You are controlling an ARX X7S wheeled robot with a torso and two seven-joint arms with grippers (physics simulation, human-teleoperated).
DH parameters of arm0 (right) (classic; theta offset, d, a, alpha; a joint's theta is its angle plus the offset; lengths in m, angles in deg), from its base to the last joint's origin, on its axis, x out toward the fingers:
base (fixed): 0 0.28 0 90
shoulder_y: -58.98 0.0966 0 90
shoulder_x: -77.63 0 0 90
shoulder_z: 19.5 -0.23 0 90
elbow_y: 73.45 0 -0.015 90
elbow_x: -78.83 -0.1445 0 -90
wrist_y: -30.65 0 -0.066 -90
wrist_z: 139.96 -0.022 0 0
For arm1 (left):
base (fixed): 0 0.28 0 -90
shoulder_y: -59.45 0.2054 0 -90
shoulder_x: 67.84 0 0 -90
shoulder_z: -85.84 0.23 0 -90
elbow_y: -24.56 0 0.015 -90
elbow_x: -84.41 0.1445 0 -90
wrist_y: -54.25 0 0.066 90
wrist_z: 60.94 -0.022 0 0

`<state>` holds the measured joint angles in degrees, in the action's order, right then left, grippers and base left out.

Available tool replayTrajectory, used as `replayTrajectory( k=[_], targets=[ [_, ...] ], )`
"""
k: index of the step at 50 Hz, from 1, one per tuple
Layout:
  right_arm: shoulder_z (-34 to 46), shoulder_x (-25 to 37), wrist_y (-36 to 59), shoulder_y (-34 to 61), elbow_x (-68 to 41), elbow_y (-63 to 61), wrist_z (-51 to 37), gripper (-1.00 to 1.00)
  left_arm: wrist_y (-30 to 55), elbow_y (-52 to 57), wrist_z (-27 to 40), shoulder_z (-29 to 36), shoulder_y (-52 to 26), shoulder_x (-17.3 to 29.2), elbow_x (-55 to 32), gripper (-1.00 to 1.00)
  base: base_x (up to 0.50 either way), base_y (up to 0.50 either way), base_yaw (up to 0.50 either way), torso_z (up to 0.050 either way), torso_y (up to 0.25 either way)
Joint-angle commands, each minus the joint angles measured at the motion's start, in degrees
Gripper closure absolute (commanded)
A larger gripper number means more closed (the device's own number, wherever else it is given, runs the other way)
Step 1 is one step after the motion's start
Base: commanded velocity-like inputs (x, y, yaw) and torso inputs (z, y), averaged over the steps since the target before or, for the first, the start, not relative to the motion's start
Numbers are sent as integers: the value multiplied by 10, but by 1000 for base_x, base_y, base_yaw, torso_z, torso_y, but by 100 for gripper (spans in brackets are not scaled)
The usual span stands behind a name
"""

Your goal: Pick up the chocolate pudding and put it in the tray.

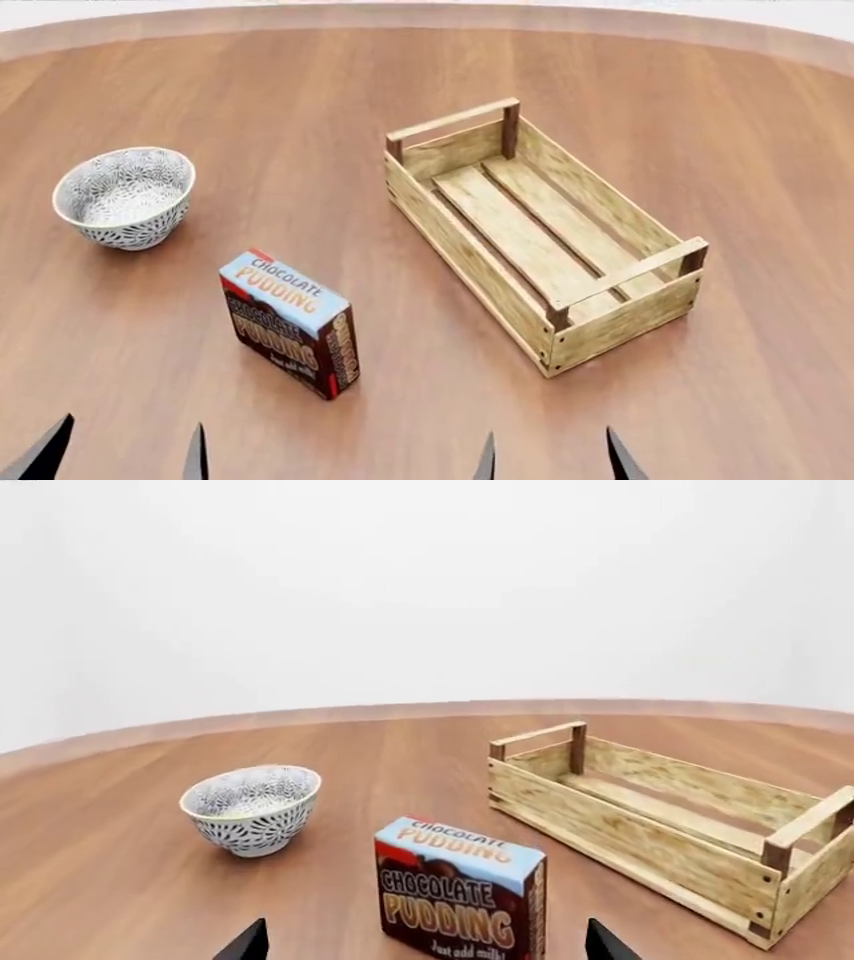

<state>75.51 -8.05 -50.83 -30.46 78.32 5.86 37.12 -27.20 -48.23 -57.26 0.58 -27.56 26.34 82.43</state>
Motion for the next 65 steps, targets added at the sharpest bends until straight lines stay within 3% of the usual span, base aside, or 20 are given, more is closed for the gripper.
replayTrajectory(
  k=[1,50,58,65],
  targets=[
    [10,7,6,6,-9,-5,-9,-100,12,21,10,14,3,9,-6,-100,289,47,0,0,0],
    [34,34,-10,9,-36,0,-45,-100,16,40,42,43,3,41,-29,-100,292,41,0,0,0],
    [54,69,16,-37,-75,-80,7,-100,24,56,44,46,4,47,-35,-100,0,0,0,0,0],
    [74,110,-37,-113,-87,-95,56,-100,19,55,48,50,5,48,-38,-100,0,0,0,0,0]
  ],
)
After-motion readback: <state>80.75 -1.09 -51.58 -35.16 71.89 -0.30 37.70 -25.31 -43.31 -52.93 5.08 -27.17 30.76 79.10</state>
